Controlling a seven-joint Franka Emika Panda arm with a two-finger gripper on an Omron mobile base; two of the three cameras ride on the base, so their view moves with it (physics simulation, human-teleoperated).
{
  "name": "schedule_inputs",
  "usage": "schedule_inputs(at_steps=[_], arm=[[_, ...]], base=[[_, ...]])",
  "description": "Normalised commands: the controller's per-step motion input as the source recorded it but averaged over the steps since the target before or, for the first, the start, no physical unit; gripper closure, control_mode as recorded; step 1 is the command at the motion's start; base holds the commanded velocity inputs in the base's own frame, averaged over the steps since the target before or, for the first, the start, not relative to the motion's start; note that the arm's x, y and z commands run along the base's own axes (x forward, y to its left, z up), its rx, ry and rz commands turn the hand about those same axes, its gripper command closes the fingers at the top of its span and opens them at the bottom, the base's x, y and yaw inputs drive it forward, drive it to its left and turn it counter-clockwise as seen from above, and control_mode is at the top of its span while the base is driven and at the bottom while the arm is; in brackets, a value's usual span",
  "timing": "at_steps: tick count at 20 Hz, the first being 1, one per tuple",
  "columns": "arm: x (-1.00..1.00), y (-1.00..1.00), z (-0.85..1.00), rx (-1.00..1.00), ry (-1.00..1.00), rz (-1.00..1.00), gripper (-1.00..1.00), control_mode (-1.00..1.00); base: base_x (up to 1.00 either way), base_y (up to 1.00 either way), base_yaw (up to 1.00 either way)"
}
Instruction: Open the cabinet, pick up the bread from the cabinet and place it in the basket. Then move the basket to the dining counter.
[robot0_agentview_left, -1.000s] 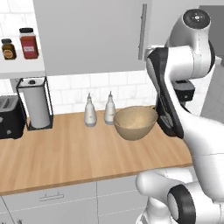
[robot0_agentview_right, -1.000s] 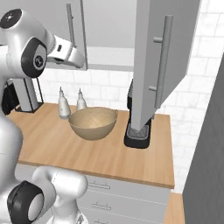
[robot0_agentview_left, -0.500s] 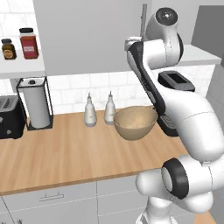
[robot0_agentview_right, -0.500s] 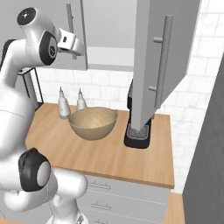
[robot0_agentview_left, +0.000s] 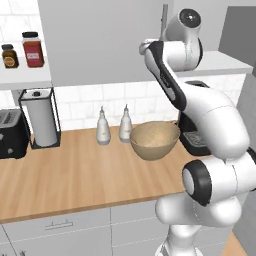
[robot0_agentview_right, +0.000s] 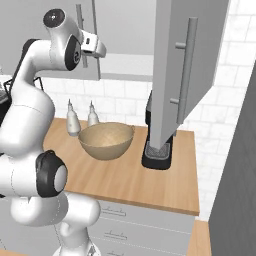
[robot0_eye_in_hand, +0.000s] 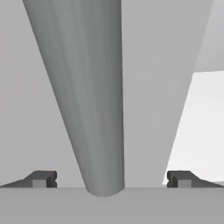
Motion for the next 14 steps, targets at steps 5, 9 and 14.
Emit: schedule_inputs(at_steps=[5,9,14], arm=[[0.47,0.02,-0.08,0.00,-0.07,0.09,-1.00,-1.00],[0.47,0.03,-0.07,0.00,-0.06,0.07,-1.00,-1.00],[0.47,0.05,-0.13,0.00,-0.03,0.07,1.00,-1.00]], base=[[0.00,0.00,0.00],[0.00,0.00,0.00],[0.00,0.00,0.00]])
